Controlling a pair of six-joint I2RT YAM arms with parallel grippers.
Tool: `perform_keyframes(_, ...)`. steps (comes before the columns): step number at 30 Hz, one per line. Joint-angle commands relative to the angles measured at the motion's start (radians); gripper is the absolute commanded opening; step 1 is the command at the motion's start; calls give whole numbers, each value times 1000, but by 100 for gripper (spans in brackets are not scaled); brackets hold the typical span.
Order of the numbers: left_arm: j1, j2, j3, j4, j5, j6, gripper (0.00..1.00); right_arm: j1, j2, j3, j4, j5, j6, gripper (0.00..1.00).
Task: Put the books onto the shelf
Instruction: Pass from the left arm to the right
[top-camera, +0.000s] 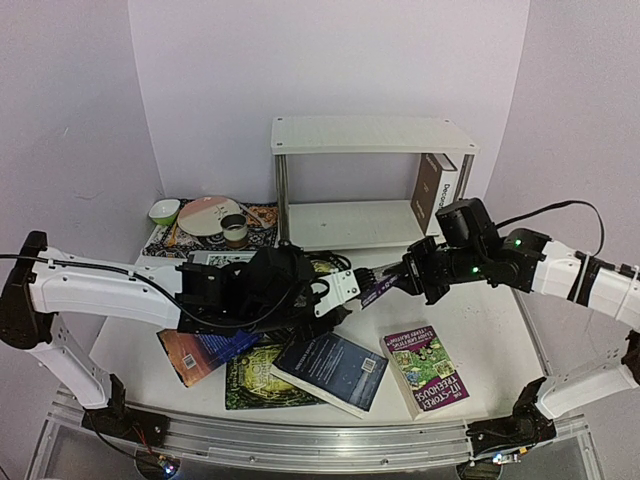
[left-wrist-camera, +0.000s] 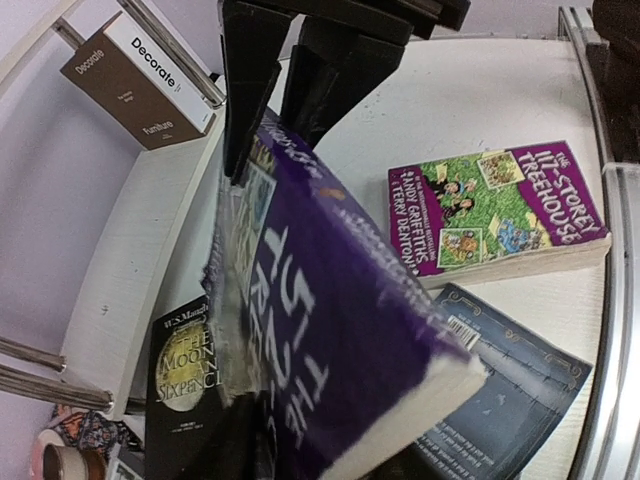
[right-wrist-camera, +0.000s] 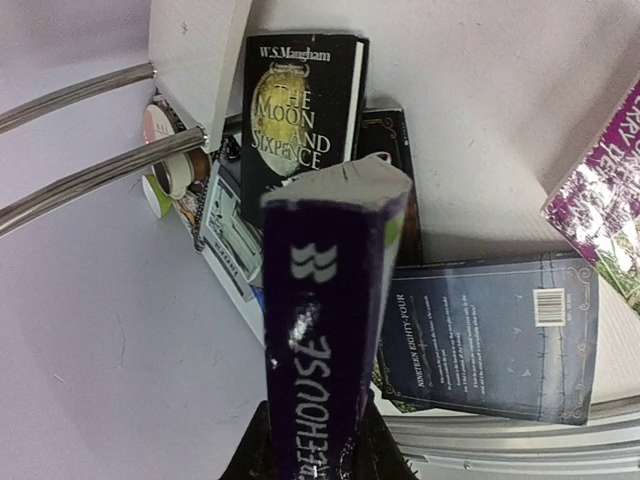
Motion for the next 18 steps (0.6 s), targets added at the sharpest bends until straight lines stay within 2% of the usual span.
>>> perform_keyframes(1,7,-28,39,129,-47,-50,52,8,-24,25,-12,15,-62,7)
perform_keyframes(6,7,-55,13,127,9,-100,71,7,-35,33,-20,48,-89,4)
perform_keyframes(11,7,-107,-29,127,103,-169,75,6,-51,74,-20,100,-203,2)
perform_keyframes(18,6,-229,-79,128,185,-250,81,2,-116,224,-23,305,-481,2)
